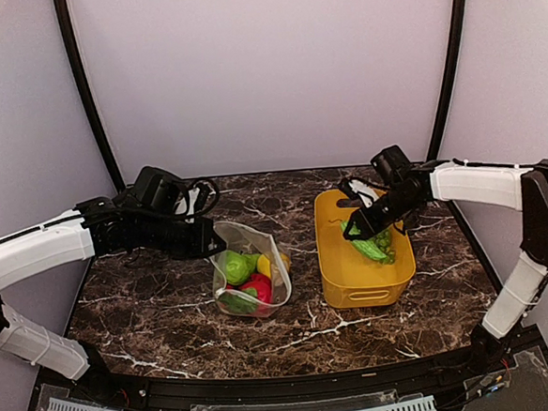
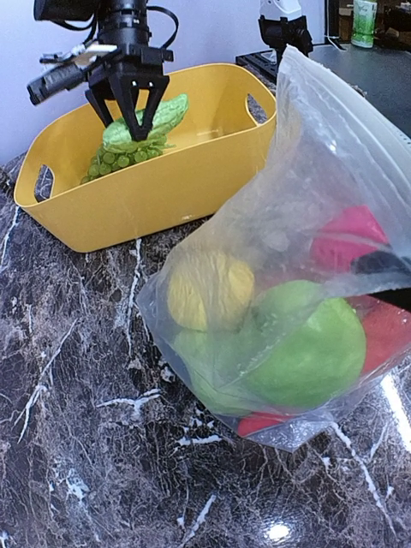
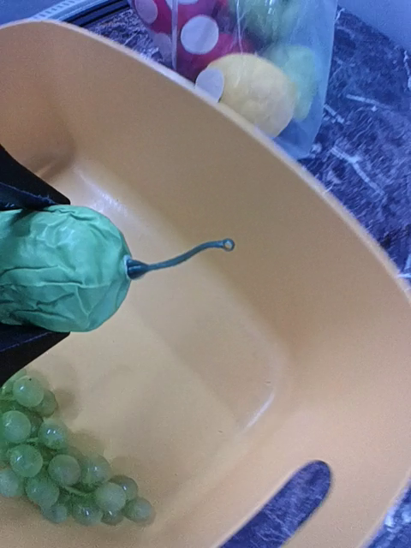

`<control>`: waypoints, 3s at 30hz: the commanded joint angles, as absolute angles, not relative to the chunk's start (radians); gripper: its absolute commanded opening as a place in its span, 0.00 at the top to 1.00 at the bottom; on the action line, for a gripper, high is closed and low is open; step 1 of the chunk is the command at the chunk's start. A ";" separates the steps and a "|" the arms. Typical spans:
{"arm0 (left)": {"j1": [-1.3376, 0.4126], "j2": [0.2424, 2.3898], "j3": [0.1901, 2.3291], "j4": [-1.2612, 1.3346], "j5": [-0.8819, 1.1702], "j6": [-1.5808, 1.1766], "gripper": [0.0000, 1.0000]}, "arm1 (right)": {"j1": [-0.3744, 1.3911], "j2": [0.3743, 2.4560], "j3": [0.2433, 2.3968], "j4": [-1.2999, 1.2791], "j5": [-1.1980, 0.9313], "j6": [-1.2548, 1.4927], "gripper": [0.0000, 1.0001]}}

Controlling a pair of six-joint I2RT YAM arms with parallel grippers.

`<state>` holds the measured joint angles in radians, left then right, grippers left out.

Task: Place the food in the zip-top bag and seal the zipper
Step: Pick up the fake vegetable from the bin, then place the fake vegetable in the zipper food storage bag.

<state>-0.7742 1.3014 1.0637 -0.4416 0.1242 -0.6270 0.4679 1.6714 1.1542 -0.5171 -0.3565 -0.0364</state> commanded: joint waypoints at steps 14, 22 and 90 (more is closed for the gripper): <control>-0.774 1.314 1.079 -0.414 0.148 -0.634 0.99 | 0.535 1.407 1.346 -0.531 -0.753 -0.225 0.73; -0.774 1.313 1.087 -0.418 0.143 -0.628 0.99 | 0.637 1.456 1.461 -0.579 -0.805 -0.270 0.74; -0.774 1.323 1.119 -0.484 0.128 -0.573 0.99 | 1.080 1.727 1.690 -0.884 -0.536 -0.819 0.46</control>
<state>-0.7742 1.3281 1.0924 -0.4660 0.1387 -0.5888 1.0286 1.7718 1.7546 -0.7654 -0.6395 -0.7715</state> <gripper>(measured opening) 0.010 0.567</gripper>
